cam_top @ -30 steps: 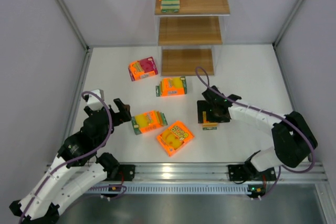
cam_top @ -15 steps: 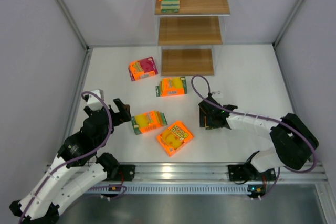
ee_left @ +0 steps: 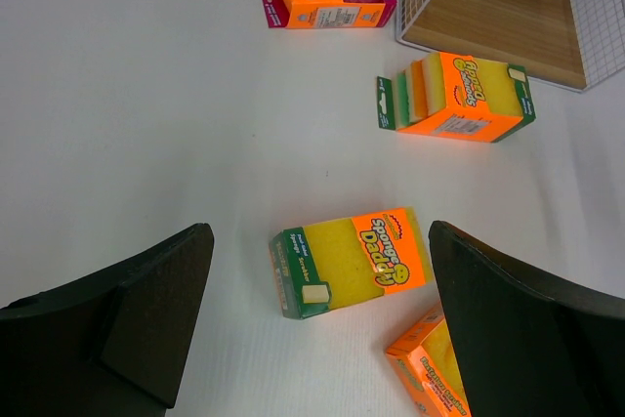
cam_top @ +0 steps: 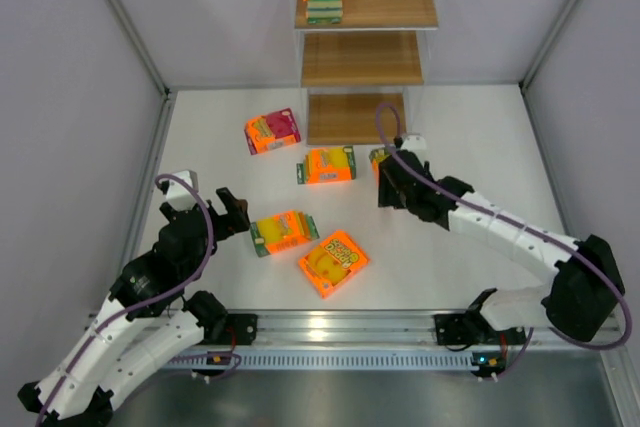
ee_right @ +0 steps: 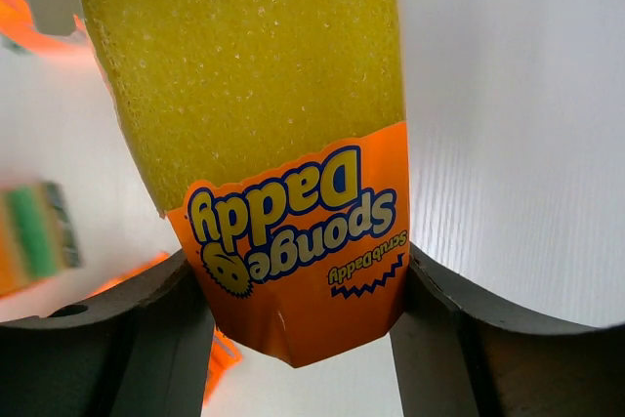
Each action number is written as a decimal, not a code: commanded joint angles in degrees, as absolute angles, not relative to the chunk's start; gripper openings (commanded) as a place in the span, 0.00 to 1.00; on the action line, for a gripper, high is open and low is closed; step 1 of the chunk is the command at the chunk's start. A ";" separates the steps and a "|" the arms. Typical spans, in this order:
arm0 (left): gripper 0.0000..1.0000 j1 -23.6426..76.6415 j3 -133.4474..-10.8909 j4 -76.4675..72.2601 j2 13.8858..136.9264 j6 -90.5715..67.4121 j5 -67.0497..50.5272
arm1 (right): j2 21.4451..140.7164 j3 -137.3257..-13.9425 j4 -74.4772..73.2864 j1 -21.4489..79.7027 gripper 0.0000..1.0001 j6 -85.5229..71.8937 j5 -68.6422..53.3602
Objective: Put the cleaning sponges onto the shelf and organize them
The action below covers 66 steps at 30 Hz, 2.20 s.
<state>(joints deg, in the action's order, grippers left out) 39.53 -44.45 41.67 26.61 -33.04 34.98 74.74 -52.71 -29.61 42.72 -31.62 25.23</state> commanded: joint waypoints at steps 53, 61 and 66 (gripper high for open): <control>0.98 39.73 -44.38 42.01 27.42 -33.05 37.62 | 117.68 -143.35 -22.06 27.16 0.48 -6.33 25.32; 0.99 39.64 -44.39 42.10 27.60 -33.05 37.79 | 118.39 -143.70 -23.64 26.54 0.84 -6.59 24.70; 0.98 39.64 -44.38 42.10 27.60 -33.05 37.79 | 117.86 -143.88 -24.26 26.63 0.99 -5.98 24.35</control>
<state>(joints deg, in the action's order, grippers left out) 39.53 -44.45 41.69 27.51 -33.06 36.95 118.17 -141.56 -24.23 27.14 -6.11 25.30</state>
